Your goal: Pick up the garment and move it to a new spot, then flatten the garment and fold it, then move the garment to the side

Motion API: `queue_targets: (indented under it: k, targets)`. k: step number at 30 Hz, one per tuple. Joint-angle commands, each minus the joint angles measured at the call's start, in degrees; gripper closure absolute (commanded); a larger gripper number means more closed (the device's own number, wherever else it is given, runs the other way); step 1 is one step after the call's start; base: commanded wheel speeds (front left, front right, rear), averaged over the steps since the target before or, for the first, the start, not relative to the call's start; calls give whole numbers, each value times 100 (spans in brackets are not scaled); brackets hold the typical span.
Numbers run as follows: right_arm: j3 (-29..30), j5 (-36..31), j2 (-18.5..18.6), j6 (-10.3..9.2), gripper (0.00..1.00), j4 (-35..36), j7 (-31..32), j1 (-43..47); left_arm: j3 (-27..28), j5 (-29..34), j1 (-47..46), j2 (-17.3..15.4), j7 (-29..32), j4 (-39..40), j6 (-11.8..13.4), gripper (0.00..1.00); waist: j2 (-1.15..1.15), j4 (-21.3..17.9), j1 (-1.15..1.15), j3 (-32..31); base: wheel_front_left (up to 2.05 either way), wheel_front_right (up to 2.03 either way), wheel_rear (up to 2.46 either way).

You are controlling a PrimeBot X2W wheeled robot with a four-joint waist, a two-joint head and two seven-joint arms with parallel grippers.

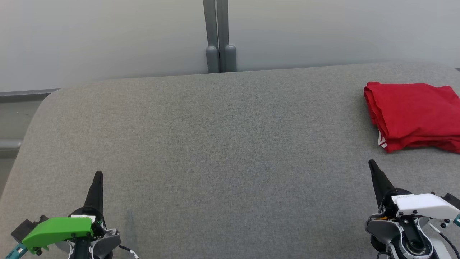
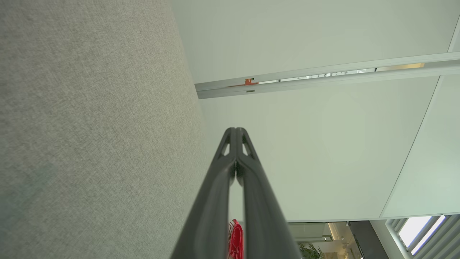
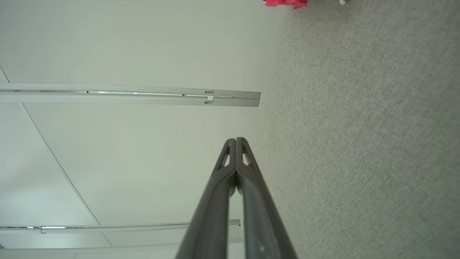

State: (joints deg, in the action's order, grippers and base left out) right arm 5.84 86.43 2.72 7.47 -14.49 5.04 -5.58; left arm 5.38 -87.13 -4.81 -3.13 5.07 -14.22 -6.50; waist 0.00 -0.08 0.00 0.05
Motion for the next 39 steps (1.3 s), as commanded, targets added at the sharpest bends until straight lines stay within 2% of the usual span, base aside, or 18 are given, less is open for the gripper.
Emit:
queue_targets:
  k: [1, 13, 39]
  targets:
    - [26, 112, 26, 4, 100, 47, 47, -86, 39, -116, -134, 1, 34, 27, -38, 100, 0, 1, 0, 1, 0, 0, 0]
    - [88, 608, 27, 4, 100, 64, 171, -86, 142, -541, -191, 28, 168, 23, -123, 100, 0, 8, 0, 12, 0, 0, 0]
    - [87, 608, 26, 4, 100, 63, 176, -82, 136, -532, -181, 26, 169, 23, -115, 100, 0, 8, 0, 13, 0, 0, 0]
